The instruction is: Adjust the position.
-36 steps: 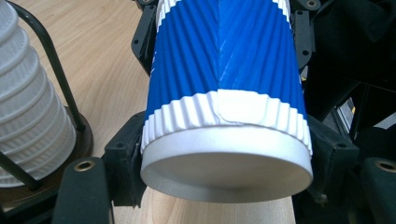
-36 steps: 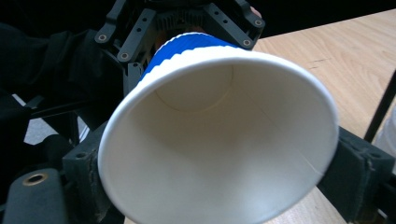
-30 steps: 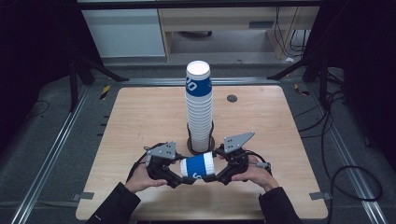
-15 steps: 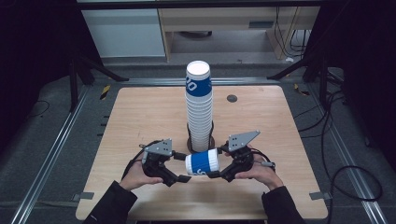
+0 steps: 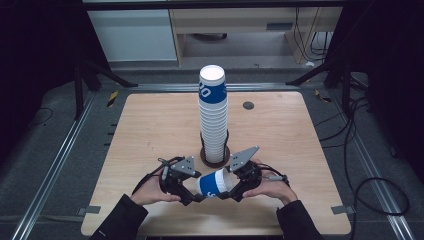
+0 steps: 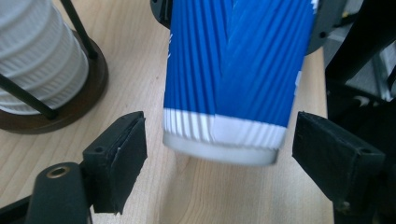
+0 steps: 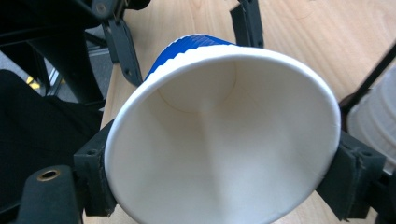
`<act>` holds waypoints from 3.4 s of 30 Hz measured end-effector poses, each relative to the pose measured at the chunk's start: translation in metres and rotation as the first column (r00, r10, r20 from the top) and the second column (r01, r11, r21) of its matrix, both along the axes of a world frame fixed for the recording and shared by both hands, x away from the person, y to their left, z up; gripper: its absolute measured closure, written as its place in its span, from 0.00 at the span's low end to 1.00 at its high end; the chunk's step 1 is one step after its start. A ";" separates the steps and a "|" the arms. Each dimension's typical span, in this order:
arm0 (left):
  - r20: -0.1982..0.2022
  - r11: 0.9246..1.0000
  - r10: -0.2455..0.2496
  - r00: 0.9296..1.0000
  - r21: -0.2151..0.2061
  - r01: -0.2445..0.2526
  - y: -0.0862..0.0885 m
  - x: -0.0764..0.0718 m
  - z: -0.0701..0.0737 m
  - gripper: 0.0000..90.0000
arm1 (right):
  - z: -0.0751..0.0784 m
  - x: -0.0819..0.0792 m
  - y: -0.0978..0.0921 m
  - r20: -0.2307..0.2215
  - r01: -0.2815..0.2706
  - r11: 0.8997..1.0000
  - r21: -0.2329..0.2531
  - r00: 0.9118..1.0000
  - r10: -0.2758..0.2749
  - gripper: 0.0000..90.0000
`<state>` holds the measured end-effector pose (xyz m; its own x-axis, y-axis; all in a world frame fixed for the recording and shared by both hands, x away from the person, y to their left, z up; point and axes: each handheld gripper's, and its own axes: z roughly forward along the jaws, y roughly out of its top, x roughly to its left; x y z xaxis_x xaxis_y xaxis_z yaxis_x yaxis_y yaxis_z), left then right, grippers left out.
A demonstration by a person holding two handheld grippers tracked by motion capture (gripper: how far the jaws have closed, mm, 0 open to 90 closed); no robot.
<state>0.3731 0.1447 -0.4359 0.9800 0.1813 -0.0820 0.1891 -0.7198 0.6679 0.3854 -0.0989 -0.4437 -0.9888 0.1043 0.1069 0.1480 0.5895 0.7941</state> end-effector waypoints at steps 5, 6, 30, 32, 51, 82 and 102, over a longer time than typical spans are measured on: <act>-0.008 0.999 -0.021 1.000 0.024 0.021 -0.006 -0.003 -0.003 0.22 | -0.001 -0.003 0.007 -0.004 -0.025 0.999 -0.020 1.000 0.025 0.18; -0.009 0.999 -0.022 1.000 0.028 0.022 -0.007 -0.003 -0.004 0.23 | -0.001 -0.003 0.008 -0.003 -0.028 0.999 -0.022 1.000 0.028 0.18; 0.006 0.997 0.051 0.999 -0.064 -0.050 0.015 0.006 0.005 0.31 | 0.014 0.003 -0.011 0.020 0.085 0.990 0.115 0.996 -0.088 0.08; 0.006 0.992 0.077 0.997 -0.097 -0.076 0.020 0.008 0.007 0.31 | 0.018 0.004 -0.017 0.026 0.110 0.983 0.146 0.993 -0.114 0.08; 0.037 0.952 0.112 0.993 -0.289 -0.097 0.017 -0.001 0.020 0.31 | 0.024 0.007 -0.022 -0.064 0.138 0.938 0.317 0.990 -0.124 0.10; 0.035 0.971 0.059 0.998 -0.232 -0.049 0.000 -0.008 0.014 0.29 | 0.018 0.002 -0.003 -0.099 0.058 0.953 0.299 0.995 -0.029 0.23; -0.002 0.999 0.024 1.000 -0.046 -0.024 -0.007 -0.004 -0.001 0.21 | 0.014 0.000 0.001 -0.009 0.052 0.995 0.083 0.999 -0.051 0.23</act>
